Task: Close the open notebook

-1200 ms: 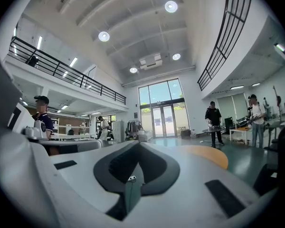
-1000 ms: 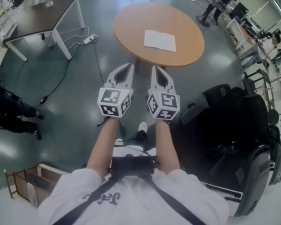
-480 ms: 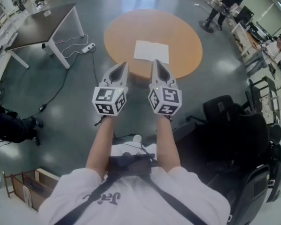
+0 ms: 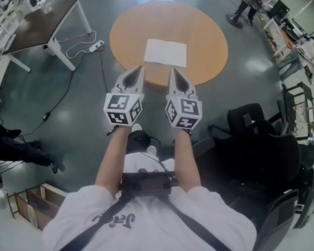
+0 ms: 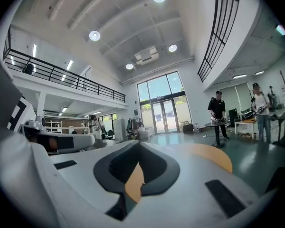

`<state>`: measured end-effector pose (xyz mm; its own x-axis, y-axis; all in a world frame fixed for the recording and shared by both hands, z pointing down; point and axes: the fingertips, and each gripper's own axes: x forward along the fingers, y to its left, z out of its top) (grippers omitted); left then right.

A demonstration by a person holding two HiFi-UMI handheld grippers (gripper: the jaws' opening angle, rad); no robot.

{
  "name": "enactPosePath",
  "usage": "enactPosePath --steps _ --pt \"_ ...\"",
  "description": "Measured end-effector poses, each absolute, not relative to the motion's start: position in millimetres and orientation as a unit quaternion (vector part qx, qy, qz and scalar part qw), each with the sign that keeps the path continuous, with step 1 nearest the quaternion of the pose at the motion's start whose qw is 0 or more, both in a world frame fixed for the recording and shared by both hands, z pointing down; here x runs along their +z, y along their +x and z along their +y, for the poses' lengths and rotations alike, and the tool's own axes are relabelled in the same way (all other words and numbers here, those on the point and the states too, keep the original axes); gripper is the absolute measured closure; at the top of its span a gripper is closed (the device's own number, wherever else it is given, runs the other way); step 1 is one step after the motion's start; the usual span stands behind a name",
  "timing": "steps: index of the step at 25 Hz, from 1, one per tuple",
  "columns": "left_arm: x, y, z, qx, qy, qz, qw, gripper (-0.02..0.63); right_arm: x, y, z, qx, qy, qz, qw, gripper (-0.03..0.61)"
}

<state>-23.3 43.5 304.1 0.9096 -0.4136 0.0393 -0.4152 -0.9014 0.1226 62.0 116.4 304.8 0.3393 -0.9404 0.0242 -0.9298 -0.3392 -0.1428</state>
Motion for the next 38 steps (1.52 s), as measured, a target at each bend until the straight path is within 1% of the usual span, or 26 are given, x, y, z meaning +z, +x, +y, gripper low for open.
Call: enactPosePath --steps 3,7,14,19,33,38 --pt "316.5 -1.2 37.8 0.017 0.977 -0.203 0.067 0.601 316.8 83.5 109.5 -0.06 -0.822 0.564 0.043 0.557" --pt "323.7 28.1 12.0 0.022 0.976 -0.201 0.079 0.601 312.7 117.2 89.7 -0.056 -0.828 0.556 0.036 0.557" --pt "329.1 61.6 -60.6 0.021 0.972 -0.214 0.095 0.601 309.8 146.1 33.1 -0.046 -0.821 0.569 0.007 0.555" --pt "341.6 82.8 -101.6 0.043 0.974 -0.2 0.1 0.601 307.4 167.4 4.0 -0.042 -0.828 0.56 0.009 0.555" --pt "442.7 109.2 -152.9 0.13 0.951 -0.23 0.16 0.598 374.5 222.6 -48.0 -0.1 -0.816 0.568 -0.035 0.555" --pt "497.1 112.6 -152.1 0.176 0.925 -0.263 0.209 0.597 399.4 229.0 -72.3 -0.125 -0.792 0.596 -0.052 0.555"
